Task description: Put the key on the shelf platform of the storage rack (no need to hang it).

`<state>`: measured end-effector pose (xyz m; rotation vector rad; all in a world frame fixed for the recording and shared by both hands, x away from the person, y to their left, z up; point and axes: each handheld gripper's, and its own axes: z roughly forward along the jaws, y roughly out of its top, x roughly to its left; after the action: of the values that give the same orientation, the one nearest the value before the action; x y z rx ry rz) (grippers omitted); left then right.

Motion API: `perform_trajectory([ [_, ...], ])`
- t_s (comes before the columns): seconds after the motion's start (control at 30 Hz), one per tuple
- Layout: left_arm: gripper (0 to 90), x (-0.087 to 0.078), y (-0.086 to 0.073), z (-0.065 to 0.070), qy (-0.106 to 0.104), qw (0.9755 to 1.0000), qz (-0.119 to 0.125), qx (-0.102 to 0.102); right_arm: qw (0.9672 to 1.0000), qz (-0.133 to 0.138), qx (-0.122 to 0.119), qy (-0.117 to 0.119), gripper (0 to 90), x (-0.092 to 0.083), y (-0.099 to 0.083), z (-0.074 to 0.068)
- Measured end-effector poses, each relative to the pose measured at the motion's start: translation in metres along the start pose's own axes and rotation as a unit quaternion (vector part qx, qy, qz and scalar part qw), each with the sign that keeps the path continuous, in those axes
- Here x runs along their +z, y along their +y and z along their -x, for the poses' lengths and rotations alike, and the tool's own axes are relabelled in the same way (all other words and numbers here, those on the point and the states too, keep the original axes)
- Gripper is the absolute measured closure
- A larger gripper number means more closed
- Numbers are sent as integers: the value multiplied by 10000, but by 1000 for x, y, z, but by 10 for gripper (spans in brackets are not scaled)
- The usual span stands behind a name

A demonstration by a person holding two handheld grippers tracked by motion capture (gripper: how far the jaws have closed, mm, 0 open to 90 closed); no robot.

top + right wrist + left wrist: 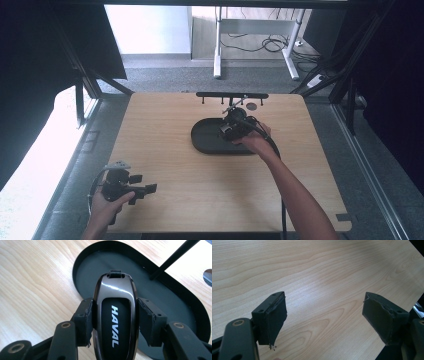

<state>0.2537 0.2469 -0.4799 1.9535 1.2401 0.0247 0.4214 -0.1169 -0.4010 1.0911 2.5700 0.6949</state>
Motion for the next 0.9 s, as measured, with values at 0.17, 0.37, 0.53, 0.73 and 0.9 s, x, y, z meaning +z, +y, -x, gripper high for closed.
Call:
perform_trajectory([
  [0.17,199,0,0,0,3,10000,-3,1,10000,-22,53,-78,494,5,3,5],
  [0.37,199,0,0,0,5,10000,-6,0,9998,-12,105,-143,494,10,6,11],
  [0.53,199,0,0,0,4,10000,-10,4,9996,-12,194,-181,494,16,6,18],
  [0.73,199,0,0,0,4,10000,-16,12,9993,-32,304,-236,494,24,5,25],
  [0.9,199,0,0,0,5,10000,-17,10,9990,-58,347,-283,493,31,4,28],
])
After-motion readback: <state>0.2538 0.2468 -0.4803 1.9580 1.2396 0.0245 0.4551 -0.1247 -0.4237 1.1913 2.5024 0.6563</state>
